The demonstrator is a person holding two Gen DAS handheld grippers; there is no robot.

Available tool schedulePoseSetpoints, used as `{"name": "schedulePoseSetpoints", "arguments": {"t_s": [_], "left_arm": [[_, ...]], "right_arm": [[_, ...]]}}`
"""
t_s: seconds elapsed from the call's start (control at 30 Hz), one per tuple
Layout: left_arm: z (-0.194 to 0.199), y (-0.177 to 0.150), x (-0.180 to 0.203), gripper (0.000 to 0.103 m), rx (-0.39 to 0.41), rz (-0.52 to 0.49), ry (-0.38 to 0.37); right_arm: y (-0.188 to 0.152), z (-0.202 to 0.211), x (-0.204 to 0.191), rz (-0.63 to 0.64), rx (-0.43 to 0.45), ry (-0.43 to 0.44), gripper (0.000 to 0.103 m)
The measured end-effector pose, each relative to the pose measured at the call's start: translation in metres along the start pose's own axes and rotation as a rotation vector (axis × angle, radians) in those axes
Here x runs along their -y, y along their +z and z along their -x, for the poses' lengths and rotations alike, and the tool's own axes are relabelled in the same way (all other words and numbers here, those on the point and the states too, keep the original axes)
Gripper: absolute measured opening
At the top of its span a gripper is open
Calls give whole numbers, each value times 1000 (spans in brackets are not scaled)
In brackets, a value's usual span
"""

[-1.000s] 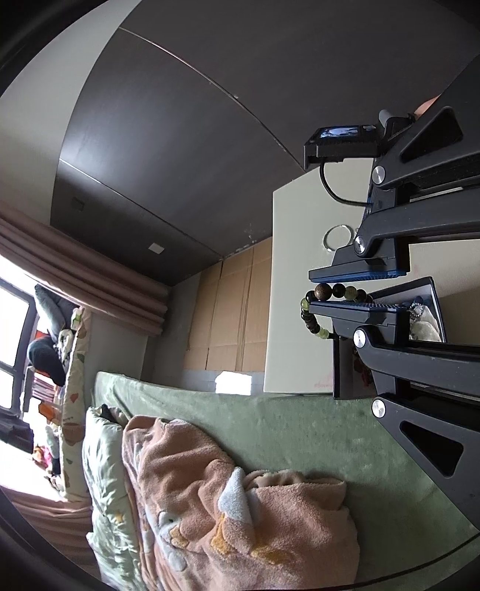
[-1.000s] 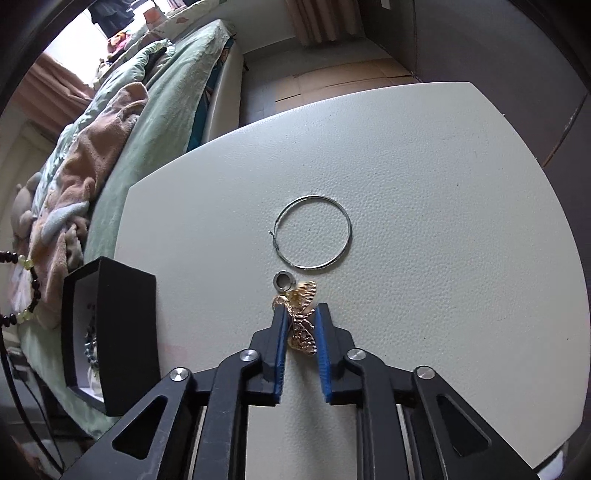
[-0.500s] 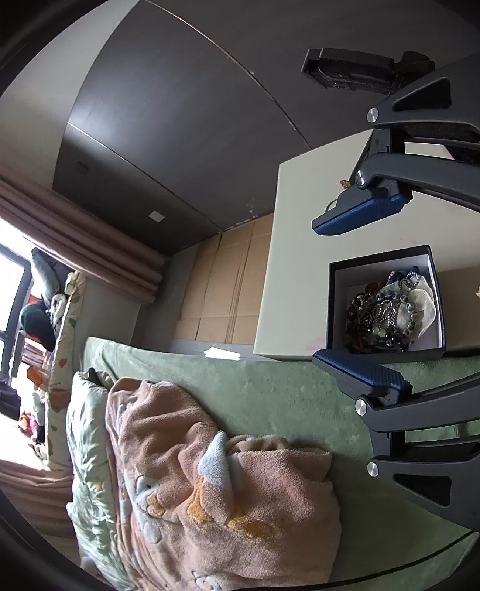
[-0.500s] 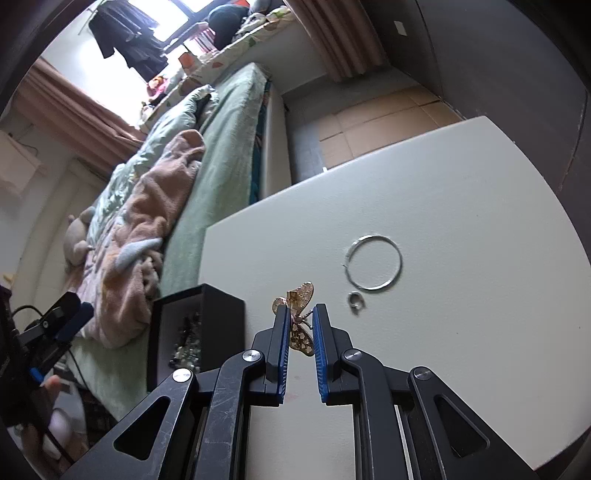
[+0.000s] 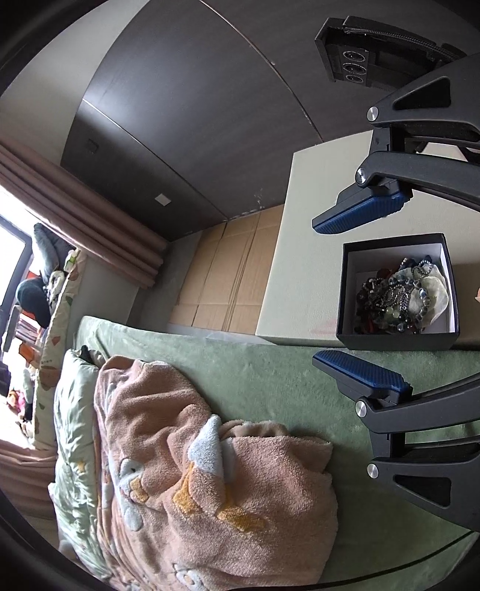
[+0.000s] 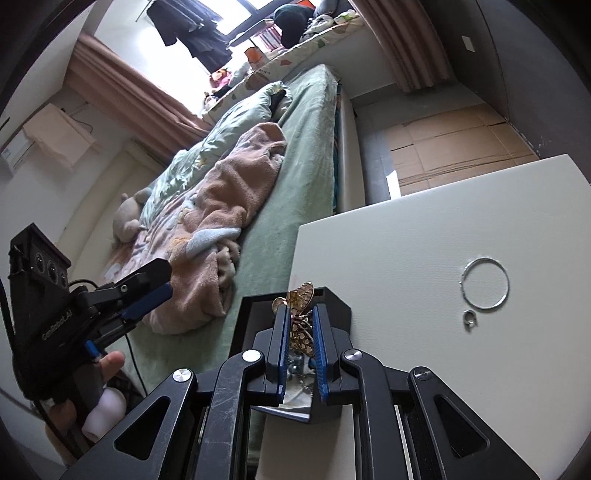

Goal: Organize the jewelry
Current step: 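Carry the gold butterfly charm into the box and open the right tool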

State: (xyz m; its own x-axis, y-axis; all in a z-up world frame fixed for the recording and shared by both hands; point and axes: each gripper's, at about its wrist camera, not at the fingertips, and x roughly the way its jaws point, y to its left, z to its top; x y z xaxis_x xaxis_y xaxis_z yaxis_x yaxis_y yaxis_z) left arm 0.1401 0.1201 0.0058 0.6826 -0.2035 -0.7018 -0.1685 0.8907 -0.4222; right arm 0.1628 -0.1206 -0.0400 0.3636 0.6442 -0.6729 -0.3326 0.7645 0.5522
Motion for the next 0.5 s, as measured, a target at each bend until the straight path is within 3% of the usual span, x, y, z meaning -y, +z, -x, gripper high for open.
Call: {"name": "schedulePoseSetpoints", "arguments": {"t_s": [0.13, 0.17, 0.2, 0.23, 0.27, 0.43, 0.5], "left_arm": [[-2, 1, 1, 67, -2, -4, 4], [-3, 1, 1, 67, -3, -5, 5], [-3, 1, 1, 67, -3, -5, 5], [-3, 1, 1, 67, -4, -5, 5], [-3, 1, 2, 67, -5, -7, 4], [-7, -1, 11, 67, -6, -22, 0], [-9, -2, 16, 67, -8, -35, -1]], "right_arm": [[1, -10, -12, 29, -12, 25, 15], [1, -13, -14, 35, -23, 30, 19], [1, -16, -14, 34, -42, 40, 27], [1, -18, -12, 23, -59, 46, 46], [1, -18, -9, 14, -57, 44, 55], [3, 0, 8, 5, -30, -11, 56], [3, 9, 17, -7, -23, -34, 62]]}}
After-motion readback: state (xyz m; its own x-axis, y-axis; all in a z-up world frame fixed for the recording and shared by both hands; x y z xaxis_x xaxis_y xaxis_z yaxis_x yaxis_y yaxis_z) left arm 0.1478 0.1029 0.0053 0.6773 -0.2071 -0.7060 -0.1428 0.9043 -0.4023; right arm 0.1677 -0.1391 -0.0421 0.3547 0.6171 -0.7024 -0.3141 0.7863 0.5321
